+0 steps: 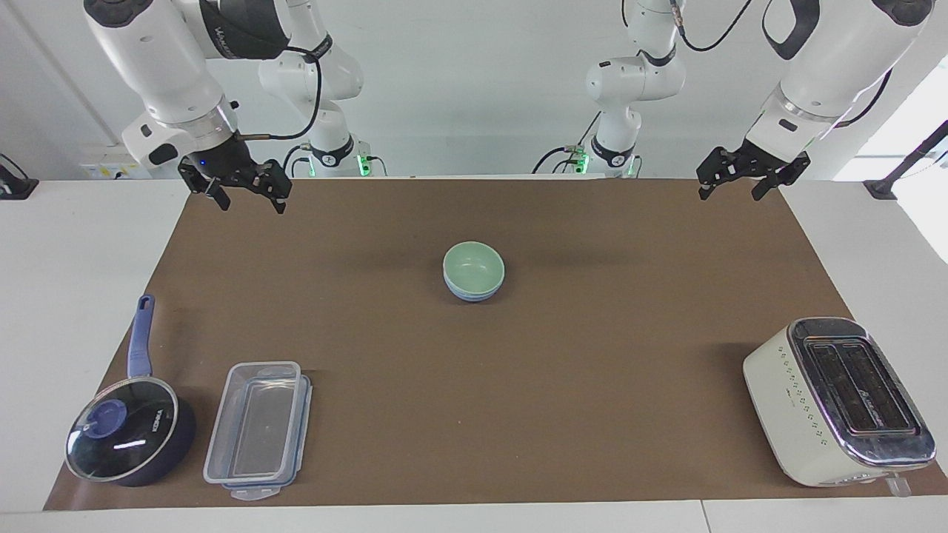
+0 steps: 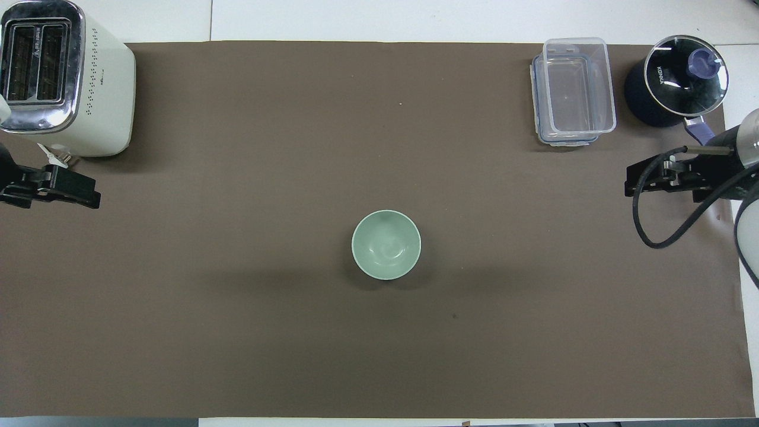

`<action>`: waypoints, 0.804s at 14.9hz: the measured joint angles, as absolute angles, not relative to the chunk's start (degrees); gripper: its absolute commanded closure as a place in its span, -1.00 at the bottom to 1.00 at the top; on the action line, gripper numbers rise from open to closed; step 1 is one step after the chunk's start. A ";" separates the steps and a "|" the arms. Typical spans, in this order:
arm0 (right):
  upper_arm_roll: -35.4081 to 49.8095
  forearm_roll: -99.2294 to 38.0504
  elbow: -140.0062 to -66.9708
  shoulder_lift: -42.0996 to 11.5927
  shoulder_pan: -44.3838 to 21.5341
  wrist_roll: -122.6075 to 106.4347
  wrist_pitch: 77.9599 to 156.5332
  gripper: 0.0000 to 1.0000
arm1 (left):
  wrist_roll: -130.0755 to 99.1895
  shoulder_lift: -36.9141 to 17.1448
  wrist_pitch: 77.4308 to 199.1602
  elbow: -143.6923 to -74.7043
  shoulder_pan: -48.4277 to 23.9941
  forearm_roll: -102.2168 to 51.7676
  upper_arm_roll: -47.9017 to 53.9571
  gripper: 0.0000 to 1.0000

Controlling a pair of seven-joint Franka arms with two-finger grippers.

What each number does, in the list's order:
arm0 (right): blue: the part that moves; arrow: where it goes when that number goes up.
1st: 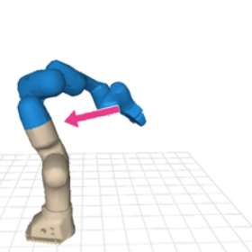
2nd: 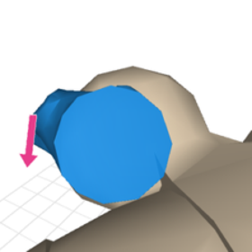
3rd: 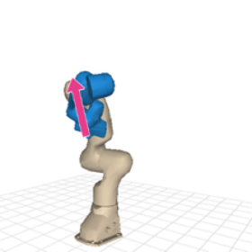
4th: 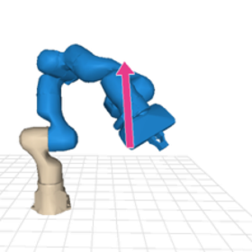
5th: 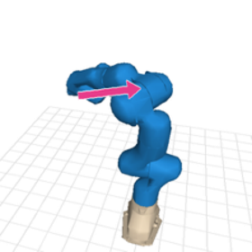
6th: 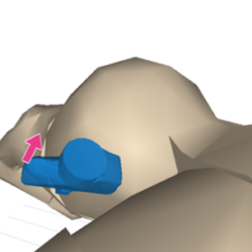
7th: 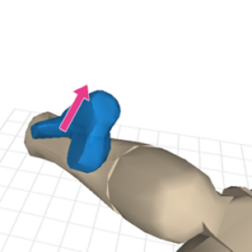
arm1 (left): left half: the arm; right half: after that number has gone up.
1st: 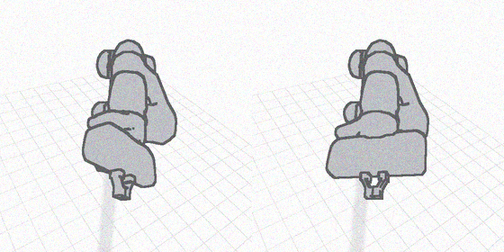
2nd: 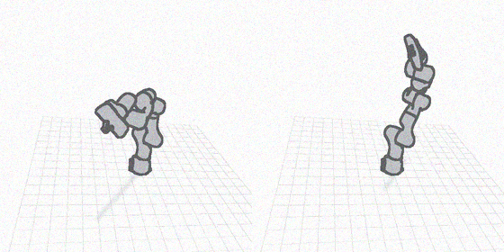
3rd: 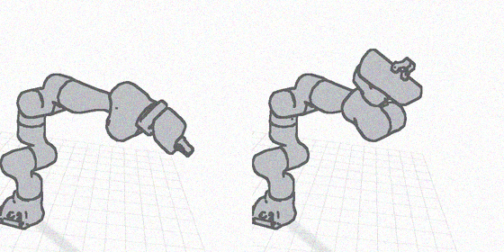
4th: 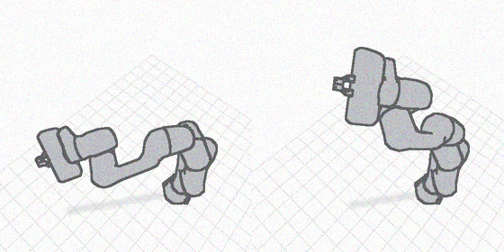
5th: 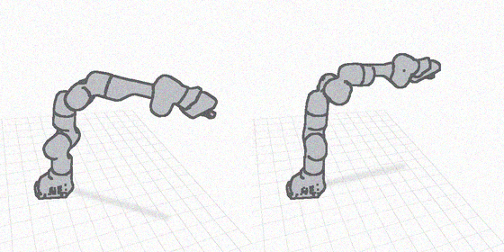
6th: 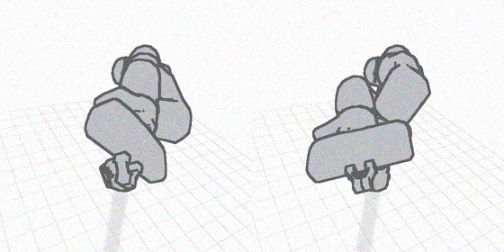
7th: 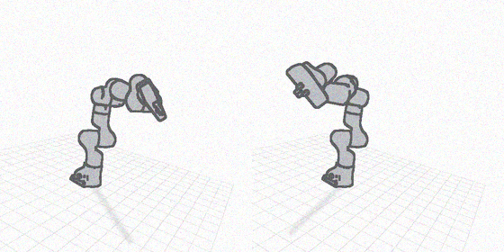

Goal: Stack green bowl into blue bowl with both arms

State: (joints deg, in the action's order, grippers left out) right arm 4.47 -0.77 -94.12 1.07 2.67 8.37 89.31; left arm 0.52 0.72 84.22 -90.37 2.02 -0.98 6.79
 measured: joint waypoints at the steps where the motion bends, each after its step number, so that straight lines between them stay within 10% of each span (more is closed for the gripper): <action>1: 4.47 -0.76 -94.18 1.10 2.67 8.37 89.31 -1.00 | 0.52 0.72 84.22 -90.38 2.02 -0.98 6.78 -1.00; 12: 1.44 -0.18 -94.40 1.83 0.35 8.37 89.26 -1.00 | 0.49 0.72 84.14 -90.43 2.30 -0.98 6.69 -1.00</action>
State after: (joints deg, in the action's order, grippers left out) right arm 1.44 -0.18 -94.40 1.83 0.35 8.37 89.26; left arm 0.49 0.72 84.14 -90.43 2.30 -0.98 6.69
